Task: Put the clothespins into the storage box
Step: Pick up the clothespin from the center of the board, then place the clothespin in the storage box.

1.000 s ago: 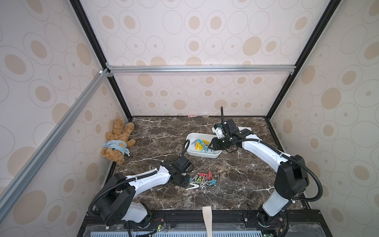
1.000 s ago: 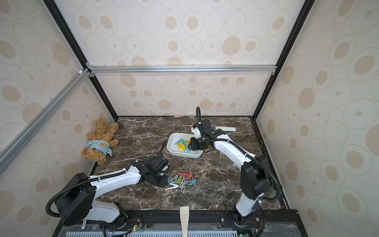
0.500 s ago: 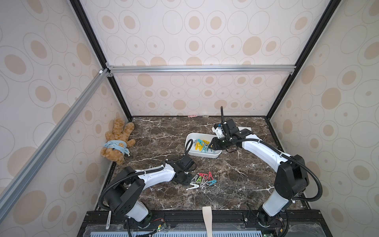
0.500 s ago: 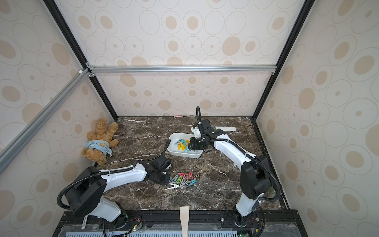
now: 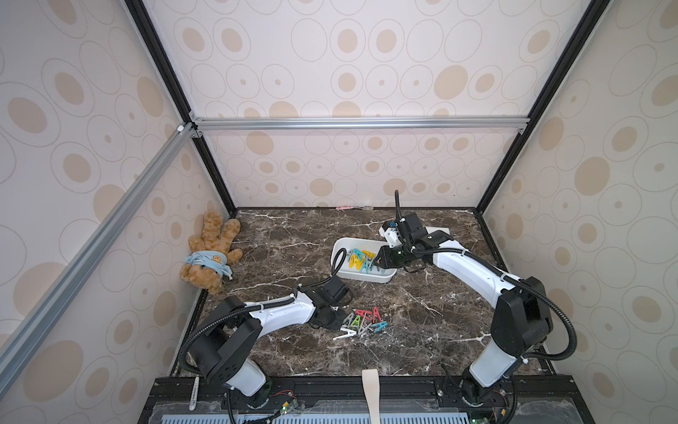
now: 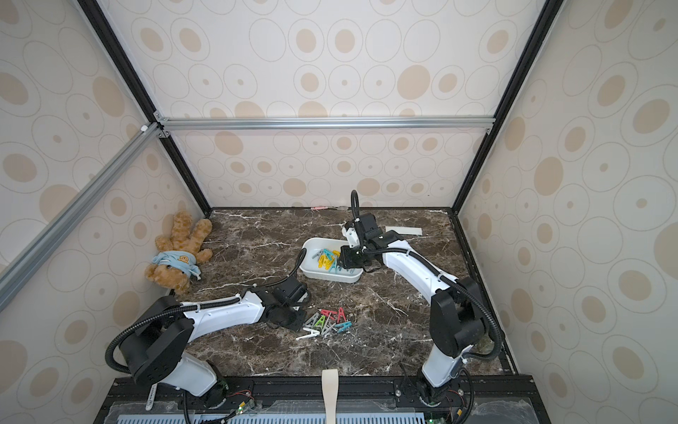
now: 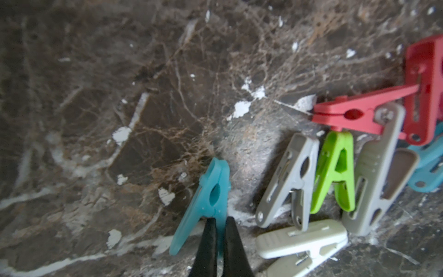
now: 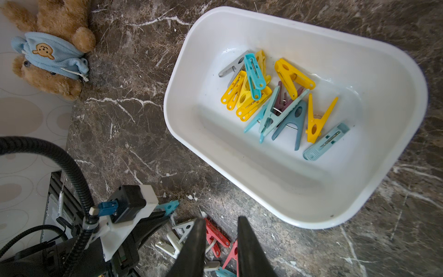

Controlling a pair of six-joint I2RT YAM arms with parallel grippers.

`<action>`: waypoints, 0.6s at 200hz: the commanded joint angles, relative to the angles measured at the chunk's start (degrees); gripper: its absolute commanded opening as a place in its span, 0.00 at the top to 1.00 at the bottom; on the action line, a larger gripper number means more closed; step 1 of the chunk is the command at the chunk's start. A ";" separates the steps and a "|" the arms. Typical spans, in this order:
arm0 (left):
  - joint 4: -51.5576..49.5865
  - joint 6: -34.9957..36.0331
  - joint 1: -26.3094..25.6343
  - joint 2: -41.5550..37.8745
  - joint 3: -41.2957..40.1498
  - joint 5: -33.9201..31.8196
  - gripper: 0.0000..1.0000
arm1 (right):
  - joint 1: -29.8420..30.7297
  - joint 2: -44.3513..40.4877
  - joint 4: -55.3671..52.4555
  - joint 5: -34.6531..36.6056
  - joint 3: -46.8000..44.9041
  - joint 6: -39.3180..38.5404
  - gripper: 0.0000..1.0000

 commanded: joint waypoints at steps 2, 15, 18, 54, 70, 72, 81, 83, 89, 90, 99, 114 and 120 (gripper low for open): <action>-2.10 -0.40 -0.41 -0.82 1.57 -1.28 0.96 | 0.29 -0.95 -0.10 -0.38 -0.22 -0.13 0.75; -2.39 -0.81 -0.09 -1.62 2.17 -1.69 0.97 | 0.29 -1.39 -0.18 -0.30 -0.74 -0.13 0.75; -2.55 -0.86 -0.03 -1.75 2.37 -1.71 0.97 | 0.29 -1.53 -0.19 -0.24 -0.90 -0.13 0.75; -3.14 -0.96 2.23 -4.11 4.35 0.83 0.98 | 0.29 -3.31 -0.99 -0.01 -2.83 -0.22 0.75; -3.32 -0.78 3.56 -5.30 5.15 2.62 0.98 | 0.29 -4.48 -1.41 0.17 -4.05 -0.22 0.75; -3.33 -0.71 3.74 -5.41 5.23 2.88 0.98 | 0.29 -4.66 -1.46 0.20 -4.24 -0.15 0.75; -3.50 -0.48 4.61 -6.10 5.65 4.30 0.98 | 0.34 -5.45 -1.62 0.21 -5.19 0.04 0.75; -3.48 -0.40 4.77 -6.27 5.75 4.73 0.98 | 0.37 -5.63 -1.60 0.19 -5.47 0.11 0.75; -3.57 -0.05 5.44 -6.59 6.22 5.74 0.98 | 0.38 -6.12 -1.61 0.26 -6.17 0.37 0.75; -3.58 -0.02 5.54 -6.65 6.31 5.88 0.97 | 0.38 -6.27 -1.60 0.23 -6.36 0.38 0.75; -3.80 0.64 6.75 -6.71 7.55 7.36 0.97 | 0.46 -7.34 -1.65 0.58 -7.60 0.86 0.75; -4.01 1.95 8.65 -5.72 11.16 9.61 0.97 | 0.73 -9.24 -1.61 2.00 -9.89 1.65 0.75; -4.03 2.51 9.28 -4.68 13.09 10.21 0.97 | 0.94 -10.14 -1.69 2.80 -10.78 2.31 0.75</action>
